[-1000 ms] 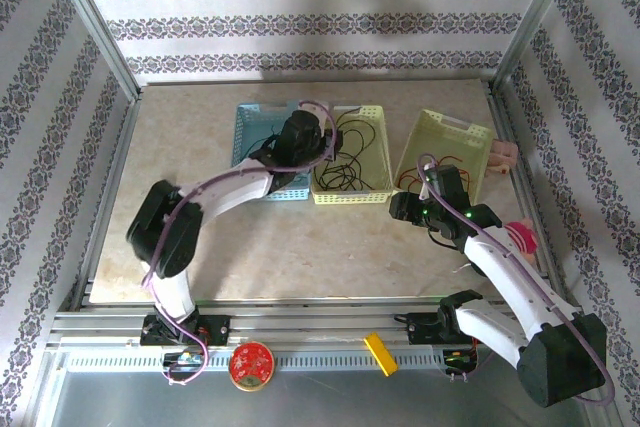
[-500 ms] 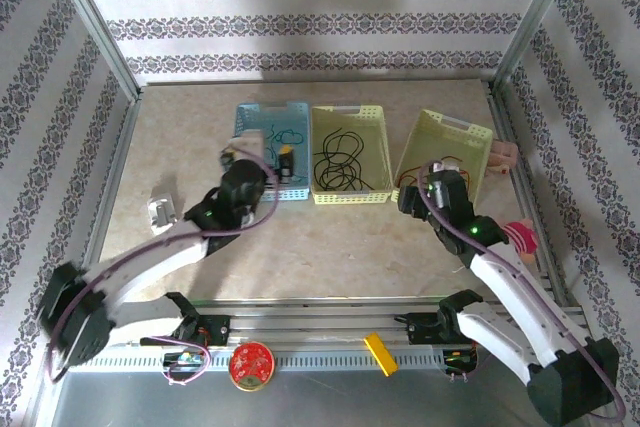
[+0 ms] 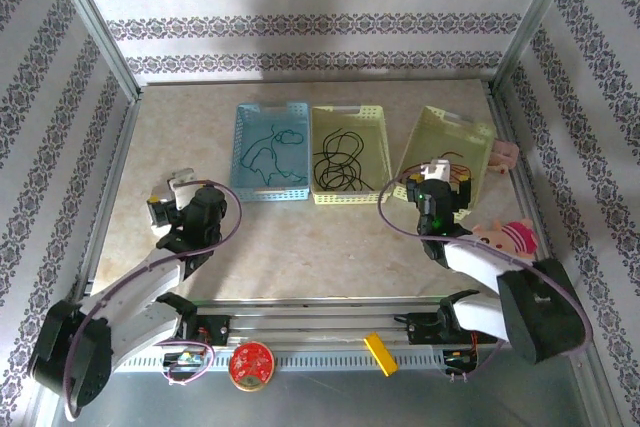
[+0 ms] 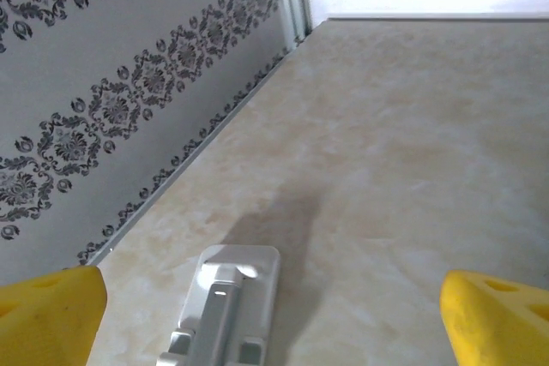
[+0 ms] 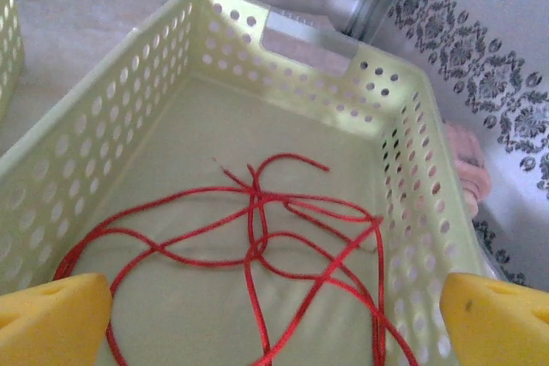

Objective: Untangle the cables

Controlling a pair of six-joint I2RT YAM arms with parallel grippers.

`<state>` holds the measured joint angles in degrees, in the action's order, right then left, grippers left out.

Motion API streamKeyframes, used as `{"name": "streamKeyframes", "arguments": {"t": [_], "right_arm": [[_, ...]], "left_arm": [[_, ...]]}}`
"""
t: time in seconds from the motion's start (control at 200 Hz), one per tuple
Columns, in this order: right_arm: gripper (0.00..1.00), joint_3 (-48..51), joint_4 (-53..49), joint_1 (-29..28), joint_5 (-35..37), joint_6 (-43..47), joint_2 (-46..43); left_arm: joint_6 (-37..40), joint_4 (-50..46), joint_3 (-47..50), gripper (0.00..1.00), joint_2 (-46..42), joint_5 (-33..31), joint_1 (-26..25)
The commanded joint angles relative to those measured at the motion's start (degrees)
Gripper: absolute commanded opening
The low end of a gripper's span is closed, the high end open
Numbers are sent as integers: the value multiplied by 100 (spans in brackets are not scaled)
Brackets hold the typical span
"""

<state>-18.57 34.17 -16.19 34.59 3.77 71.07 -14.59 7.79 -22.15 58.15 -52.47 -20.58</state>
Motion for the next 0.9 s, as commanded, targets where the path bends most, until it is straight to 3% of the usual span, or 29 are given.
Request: {"name": "streamKeyframes", "arguments": {"t": [0.0,0.045,0.1,0.365,0.465,0.525,0.58,0.64,0.7,0.775,0.819,0.849,0.874,0.894], "right_arm": [[98,57,1551,102,-245,838,663],[98,-7,1830,144,-323,970,913],[98,-264,1672,138,-113,976,1074],[98,-156,1481,268,-576,756,794],[98,52,1478,396,-1398,104,535],[98,145,1820,410,-1592,246,694],[98,245,2525,481,-1509,206,1147],[98,206,2644,704,-1586,-66,1309],[98,170,2235,1097,-2312,-345,1183],[98,118,2982,1296,-2523,-498,1838],[98,-71,2161,1400,-2802,-516,1621],[98,-349,1611,1476,-3055,-527,1485],[98,-364,1712,1529,-3230,-530,1559],[98,-296,1961,1557,-3296,-555,1627]], "left_arm": [[241,1071,60,99,748,474,406],[429,1510,39,99,1201,486,495],[198,871,-345,99,1497,637,532],[1089,3056,-345,99,2427,1313,704],[1412,3077,-618,99,2759,1744,896],[1635,3432,-575,99,2920,1928,959],[1889,4860,-194,99,3302,2324,1142],[1436,3739,-322,99,2921,2621,1264],[1610,4876,109,99,3061,3158,1415],[1520,4848,282,99,2901,3574,1491],[1513,5218,501,99,3079,4025,1597],[1629,6139,612,99,3477,4095,1627],[1677,6592,649,99,3673,3952,1627],[1609,6294,613,99,3544,3983,1628]]}}
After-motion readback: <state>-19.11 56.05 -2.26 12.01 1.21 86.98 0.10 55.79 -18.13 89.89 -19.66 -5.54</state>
